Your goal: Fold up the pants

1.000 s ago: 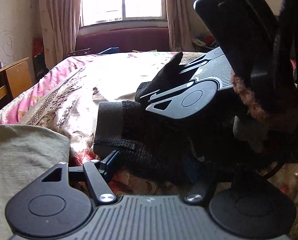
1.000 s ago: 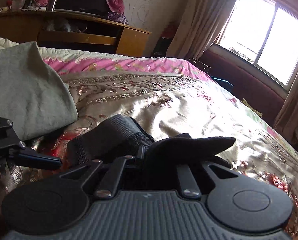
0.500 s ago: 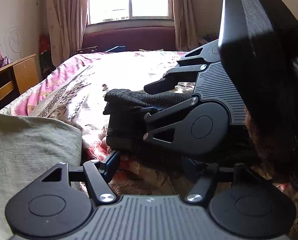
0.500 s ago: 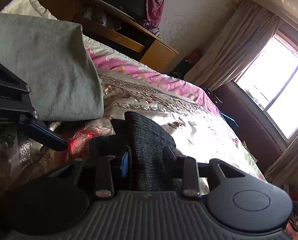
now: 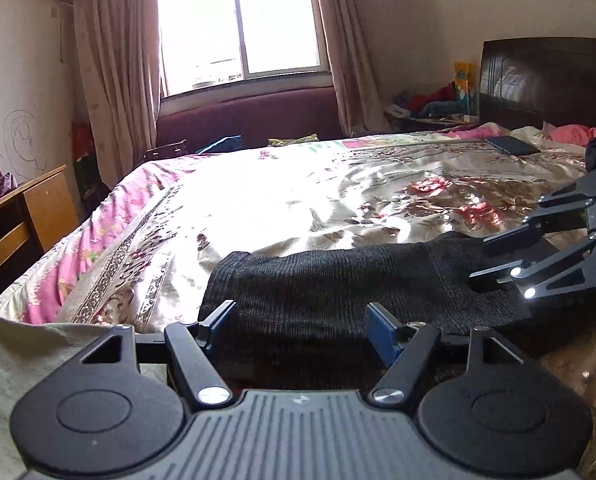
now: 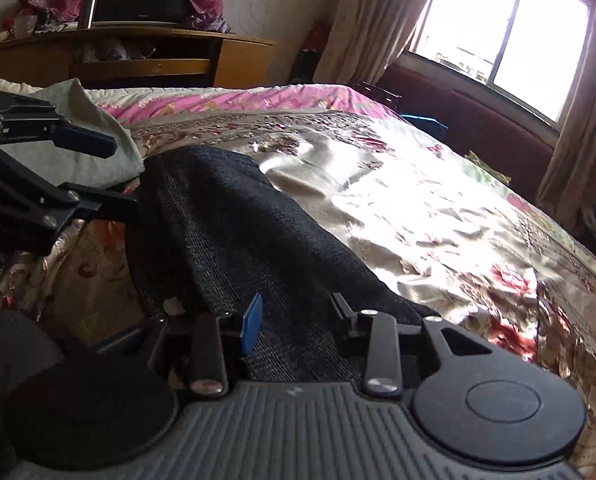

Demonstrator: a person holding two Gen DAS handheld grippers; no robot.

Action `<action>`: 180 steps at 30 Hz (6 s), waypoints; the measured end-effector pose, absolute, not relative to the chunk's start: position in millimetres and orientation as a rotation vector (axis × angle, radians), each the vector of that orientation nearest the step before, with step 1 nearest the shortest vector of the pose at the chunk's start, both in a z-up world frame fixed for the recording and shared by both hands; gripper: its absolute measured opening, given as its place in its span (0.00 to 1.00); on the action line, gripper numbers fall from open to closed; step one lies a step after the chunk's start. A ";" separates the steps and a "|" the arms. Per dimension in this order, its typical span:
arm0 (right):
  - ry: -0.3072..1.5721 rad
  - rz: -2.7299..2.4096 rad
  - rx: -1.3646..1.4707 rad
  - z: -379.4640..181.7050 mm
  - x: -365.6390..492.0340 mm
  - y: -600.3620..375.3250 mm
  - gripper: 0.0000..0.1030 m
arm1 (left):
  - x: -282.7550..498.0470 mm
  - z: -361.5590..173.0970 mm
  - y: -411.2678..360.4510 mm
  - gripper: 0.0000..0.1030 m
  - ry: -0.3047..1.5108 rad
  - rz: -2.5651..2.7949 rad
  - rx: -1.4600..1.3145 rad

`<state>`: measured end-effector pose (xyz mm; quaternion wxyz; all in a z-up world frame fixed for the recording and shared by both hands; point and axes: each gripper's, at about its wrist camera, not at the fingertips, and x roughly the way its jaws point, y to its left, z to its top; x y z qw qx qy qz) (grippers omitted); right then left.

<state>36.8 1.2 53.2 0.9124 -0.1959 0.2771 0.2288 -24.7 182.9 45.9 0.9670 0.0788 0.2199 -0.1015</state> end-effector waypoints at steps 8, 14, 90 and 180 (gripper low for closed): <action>0.793 0.026 0.139 31.9 50.5 -182.2 0.40 | 32.2 8.5 110.6 0.81 0.661 -0.343 0.260; 0.830 0.232 0.594 -5.6 68.8 -227.5 0.41 | 32.8 4.2 78.6 0.81 0.763 -0.354 0.376; 1.027 0.506 0.374 56.8 140.9 5.3 0.34 | -45.7 51.9 117.4 0.81 0.567 -0.473 -0.003; 0.919 0.464 0.507 -10.9 118.4 -155.5 0.35 | 63.8 -5.0 109.5 0.95 0.887 -0.288 -0.175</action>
